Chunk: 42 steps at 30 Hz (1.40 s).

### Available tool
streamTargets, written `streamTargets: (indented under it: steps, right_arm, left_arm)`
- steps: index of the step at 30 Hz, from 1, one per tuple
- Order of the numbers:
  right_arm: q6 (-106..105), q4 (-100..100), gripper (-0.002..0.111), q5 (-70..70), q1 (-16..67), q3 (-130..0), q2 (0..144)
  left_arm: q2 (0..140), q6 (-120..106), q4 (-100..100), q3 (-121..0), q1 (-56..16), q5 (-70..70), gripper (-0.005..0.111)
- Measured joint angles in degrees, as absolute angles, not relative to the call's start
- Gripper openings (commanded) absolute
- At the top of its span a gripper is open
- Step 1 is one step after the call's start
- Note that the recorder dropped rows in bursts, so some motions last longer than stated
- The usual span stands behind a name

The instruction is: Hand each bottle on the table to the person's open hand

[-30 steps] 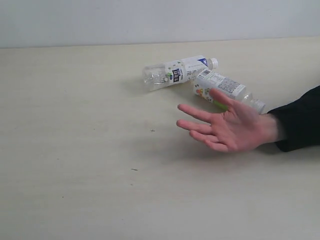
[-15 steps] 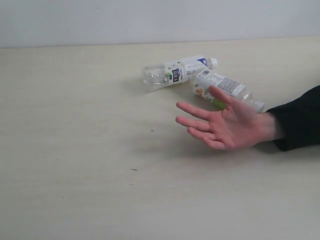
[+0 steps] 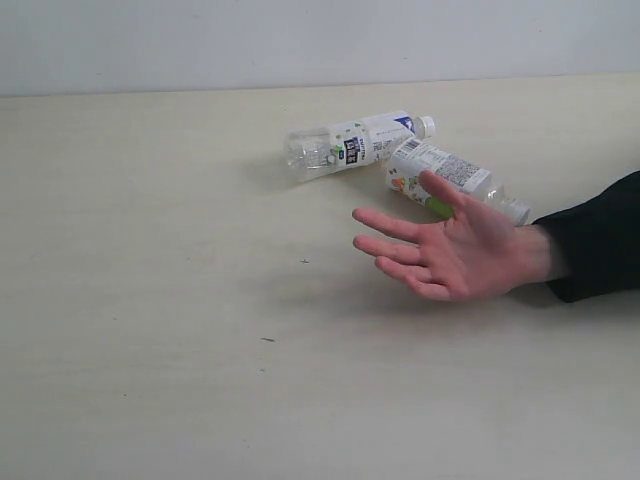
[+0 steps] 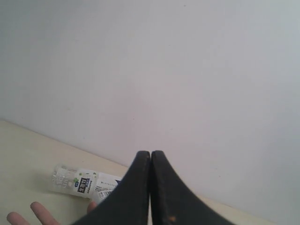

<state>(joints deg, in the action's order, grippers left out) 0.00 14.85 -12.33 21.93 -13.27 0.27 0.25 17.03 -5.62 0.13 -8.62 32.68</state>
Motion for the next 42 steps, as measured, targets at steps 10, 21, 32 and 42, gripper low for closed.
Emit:
streamTargets:
  steps: [10, 21, 32, 42]
  right_arm:
    - [0.0, 14.8, 0.0, -12.3, 21.9, -13.3, 0.3]
    - [0.0, 14.8, 0.0, -12.4, 21.9, -13.3, 0.3]
    - [0.0, 14.8, 0.0, -12.5, 21.9, -13.3, 0.3]
    - [0.0, 14.8, 0.0, -12.5, 21.9, -13.3, 0.3]
  left_arm:
    - [31.9, 10.4, 3.1, -23.0, -8.6, 34.2, 0.0]
    - [74.1, 2.9, -27.2, -63.7, -8.6, -10.5, 0.0]
    - [96.6, -23.4, -15.5, -89.8, -13.9, -48.6, 0.0]
    - [118.6, -41.1, 2.9, -112.5, -21.9, -56.0, 0.0]
